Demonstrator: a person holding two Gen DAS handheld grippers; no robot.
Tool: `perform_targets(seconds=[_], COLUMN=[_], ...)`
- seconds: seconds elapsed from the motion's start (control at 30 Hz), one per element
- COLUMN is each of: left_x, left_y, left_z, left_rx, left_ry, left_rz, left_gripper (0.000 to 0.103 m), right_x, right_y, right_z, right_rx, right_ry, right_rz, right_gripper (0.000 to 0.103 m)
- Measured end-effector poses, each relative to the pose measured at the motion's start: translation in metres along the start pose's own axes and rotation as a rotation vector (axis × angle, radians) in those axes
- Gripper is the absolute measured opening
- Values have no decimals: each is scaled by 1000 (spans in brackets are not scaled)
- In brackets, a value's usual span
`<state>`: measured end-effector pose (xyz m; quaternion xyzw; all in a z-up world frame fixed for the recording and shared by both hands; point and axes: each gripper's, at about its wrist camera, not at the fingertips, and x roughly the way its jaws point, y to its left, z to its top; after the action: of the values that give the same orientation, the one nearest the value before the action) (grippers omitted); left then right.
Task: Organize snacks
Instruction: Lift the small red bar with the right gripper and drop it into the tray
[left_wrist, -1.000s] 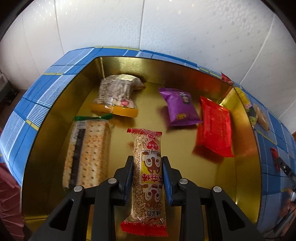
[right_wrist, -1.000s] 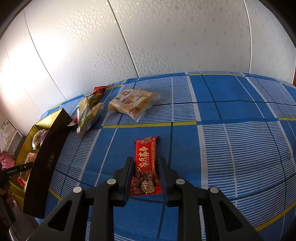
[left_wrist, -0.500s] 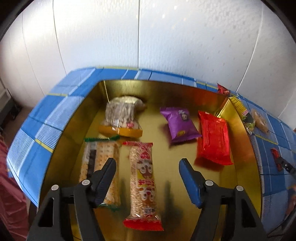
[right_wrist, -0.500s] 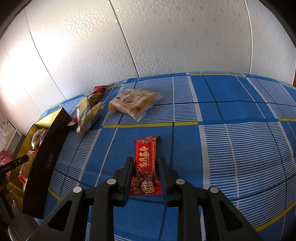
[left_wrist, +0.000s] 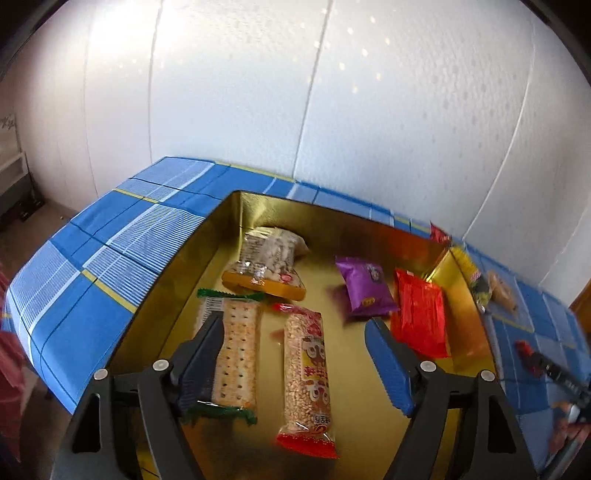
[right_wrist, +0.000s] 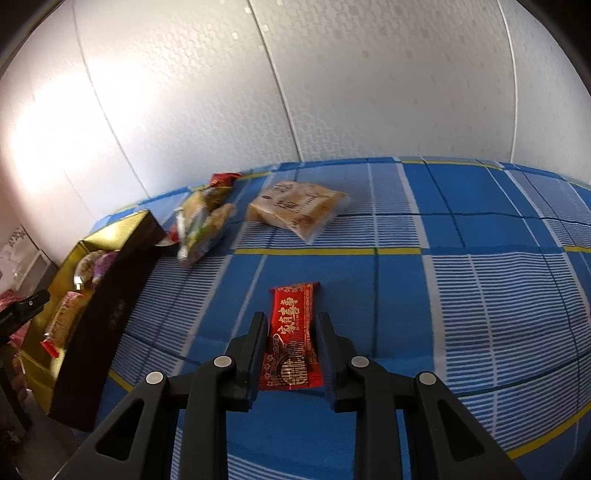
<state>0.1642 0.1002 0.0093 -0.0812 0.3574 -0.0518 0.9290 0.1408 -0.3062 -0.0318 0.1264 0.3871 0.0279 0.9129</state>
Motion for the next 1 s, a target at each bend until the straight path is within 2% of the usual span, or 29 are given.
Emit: perform_targets(seconds=[0.17, 0.27, 0.47, 0.53, 0.7, 0.87, 0.93, 1.0], left_x=[-4, -7, -1, -1, -2, -6, -6, -7], left_y=[7, 13, 18, 19, 19, 13, 13, 12], left_z=[0, 1, 0, 0, 0, 0, -1, -1], left_rx=[-31, -47, -57, -62, -59, -25, -21, -20], left_ry=[-22, -32, -3, -1, -4, -19, -19, -18], left_rz=[-3, 3, 31, 29, 21, 22, 20, 10], left_gripper=[79, 86, 86, 86, 86, 86, 86, 87], right_x=[-4, -6, -11, -13, -20, -21, -17, -14], right_y=[14, 19, 32, 35, 57, 79, 76, 64], right_z=[-8, -10, -5, -1, 7, 7, 6, 6], right_rx=[-49, -38, -56, -44, -63, -145, -139, -80], right_ry=[-8, -12, -9, -13, -23, -27, -18, 0], right_rz=[6, 38, 20, 32, 54, 36, 0, -27], right_gripper=[27, 27, 27, 21, 21, 21, 21, 22])
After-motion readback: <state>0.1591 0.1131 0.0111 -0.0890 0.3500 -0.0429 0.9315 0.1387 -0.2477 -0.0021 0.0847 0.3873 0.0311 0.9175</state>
